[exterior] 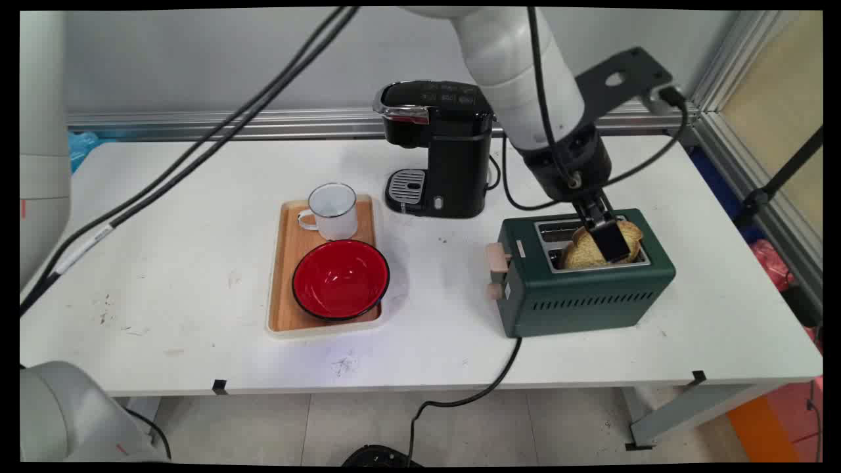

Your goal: Press the toaster switch

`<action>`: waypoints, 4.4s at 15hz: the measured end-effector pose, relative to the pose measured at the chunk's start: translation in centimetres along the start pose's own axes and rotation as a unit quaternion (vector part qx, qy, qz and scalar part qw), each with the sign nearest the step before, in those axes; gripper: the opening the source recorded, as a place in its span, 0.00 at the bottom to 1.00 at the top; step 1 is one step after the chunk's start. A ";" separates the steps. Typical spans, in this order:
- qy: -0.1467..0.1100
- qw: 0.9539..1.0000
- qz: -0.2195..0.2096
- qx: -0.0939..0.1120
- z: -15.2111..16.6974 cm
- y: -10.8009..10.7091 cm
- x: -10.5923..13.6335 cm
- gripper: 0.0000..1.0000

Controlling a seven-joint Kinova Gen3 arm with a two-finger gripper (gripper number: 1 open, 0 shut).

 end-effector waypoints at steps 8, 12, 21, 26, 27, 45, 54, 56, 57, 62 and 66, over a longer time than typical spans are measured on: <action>0.019 1.000 0.011 0.006 -7.9 1.3 -2.8 1.00; 0.025 0.999 0.011 0.016 -11.8 1.4 -5.2 1.00; 0.016 0.999 0.009 0.038 -18.0 1.3 -12.0 1.00; 0.025 0.998 0.003 0.054 -16.9 0.9 -13.6 1.00; 0.026 0.998 0.002 0.056 -16.2 0.8 -13.8 1.00; 0.004 0.999 0.016 0.034 -4.9 -0.1 -12.9 0.00; -0.031 0.999 0.003 0.037 -1.6 -0.6 -13.5 0.00; -0.032 0.999 0.005 0.037 -1.1 -0.7 -13.5 0.00; -0.034 0.999 0.006 0.036 -0.9 -0.8 -13.6 0.00; -0.043 0.998 0.009 0.034 0.2 -0.9 -14.0 0.00; -0.049 0.998 0.011 0.033 1.1 -0.9 -14.2 0.00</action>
